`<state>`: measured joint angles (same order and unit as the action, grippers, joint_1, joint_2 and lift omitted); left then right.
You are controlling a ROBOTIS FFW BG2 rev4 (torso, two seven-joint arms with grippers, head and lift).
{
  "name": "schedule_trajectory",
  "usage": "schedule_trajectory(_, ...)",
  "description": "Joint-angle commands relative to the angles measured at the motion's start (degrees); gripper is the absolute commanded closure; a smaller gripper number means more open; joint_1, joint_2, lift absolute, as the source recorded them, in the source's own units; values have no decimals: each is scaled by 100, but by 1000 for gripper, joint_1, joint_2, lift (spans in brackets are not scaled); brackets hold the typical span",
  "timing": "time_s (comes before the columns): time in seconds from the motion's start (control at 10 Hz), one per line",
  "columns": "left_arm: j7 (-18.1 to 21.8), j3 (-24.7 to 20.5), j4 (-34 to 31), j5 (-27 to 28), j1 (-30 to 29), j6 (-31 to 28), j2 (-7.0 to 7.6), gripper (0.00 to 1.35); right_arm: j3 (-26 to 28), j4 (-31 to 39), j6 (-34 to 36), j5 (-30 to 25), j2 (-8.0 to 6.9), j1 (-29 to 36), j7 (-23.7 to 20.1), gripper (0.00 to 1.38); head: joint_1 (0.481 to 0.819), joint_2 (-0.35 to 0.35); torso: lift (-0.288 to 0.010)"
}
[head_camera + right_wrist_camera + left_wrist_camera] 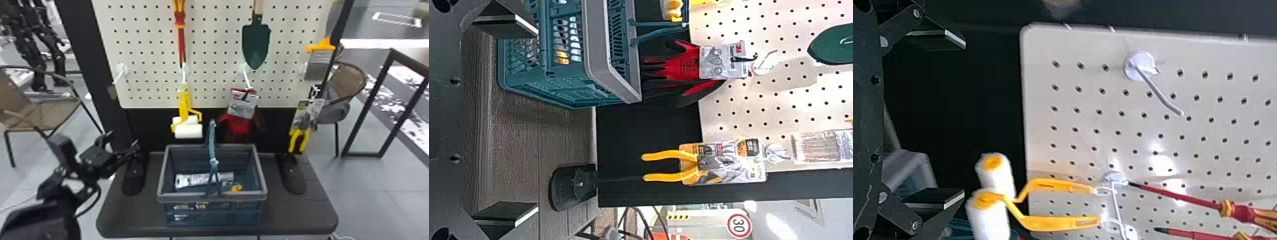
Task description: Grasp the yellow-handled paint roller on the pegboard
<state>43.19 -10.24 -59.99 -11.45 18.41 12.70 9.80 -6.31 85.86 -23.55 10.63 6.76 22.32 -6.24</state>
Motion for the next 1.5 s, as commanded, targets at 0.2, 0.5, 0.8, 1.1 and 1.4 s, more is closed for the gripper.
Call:
schedule_trajectory(0.2,32,1710,787,-1000,1059,-171,628,233,-81,-96,-9,10,0,-123,0,78,549,0,-100)
schedule_trajectory(0.5,-4,2721,1420,-1492,1815,-39,566,208,-152,-254,-44,45,-9,-316,-79,75,549,0,-100)
schedule_trajectory(0.8,67,2826,1675,-1773,1982,-48,294,170,-160,-307,-62,71,-35,-325,-97,75,549,0,-100)
schedule_trajectory(1.1,269,3406,1710,-2064,2193,-276,241,323,-160,-333,-79,71,-52,-343,-106,75,549,0,-100)
schedule_trajectory(1.4,163,3494,1710,-1984,2176,-206,232,1210,-152,-333,-132,124,-52,-316,-114,78,549,0,-100)
